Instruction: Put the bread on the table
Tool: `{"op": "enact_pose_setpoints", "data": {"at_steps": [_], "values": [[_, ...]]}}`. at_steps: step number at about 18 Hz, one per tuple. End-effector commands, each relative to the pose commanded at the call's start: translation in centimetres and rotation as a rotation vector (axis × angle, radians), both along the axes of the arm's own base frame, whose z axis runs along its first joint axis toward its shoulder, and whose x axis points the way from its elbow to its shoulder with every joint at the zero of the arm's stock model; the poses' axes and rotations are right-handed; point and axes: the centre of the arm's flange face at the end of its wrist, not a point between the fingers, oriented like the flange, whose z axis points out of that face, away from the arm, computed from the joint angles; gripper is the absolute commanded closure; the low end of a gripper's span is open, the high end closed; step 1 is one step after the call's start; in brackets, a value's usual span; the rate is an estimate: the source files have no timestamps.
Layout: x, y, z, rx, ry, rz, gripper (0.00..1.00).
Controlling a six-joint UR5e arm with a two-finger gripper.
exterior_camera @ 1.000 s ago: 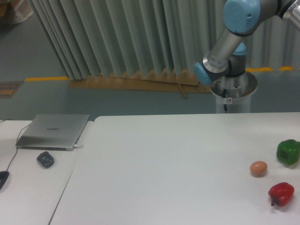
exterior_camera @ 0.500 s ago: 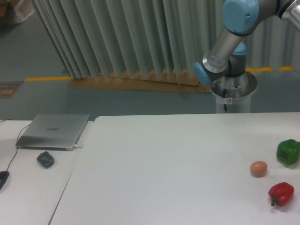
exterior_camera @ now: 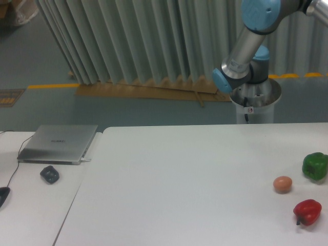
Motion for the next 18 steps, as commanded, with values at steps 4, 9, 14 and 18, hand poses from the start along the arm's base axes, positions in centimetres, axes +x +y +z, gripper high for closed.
{"op": "enact_pose_setpoints", "data": {"at_steps": [4, 9, 14, 18], "values": [[3.6, 1.6, 3.1, 0.01, -0.059, 0.0, 0.88], [8.3, 6.8, 5.3, 0.028, -0.074, 0.082, 0.88], [13.2, 13.6, 5.0, 0.061, -0.093, 0.127, 0.88], [16.1, 18.5, 3.3, 0.083, -0.087, 0.147, 0.88]]}}
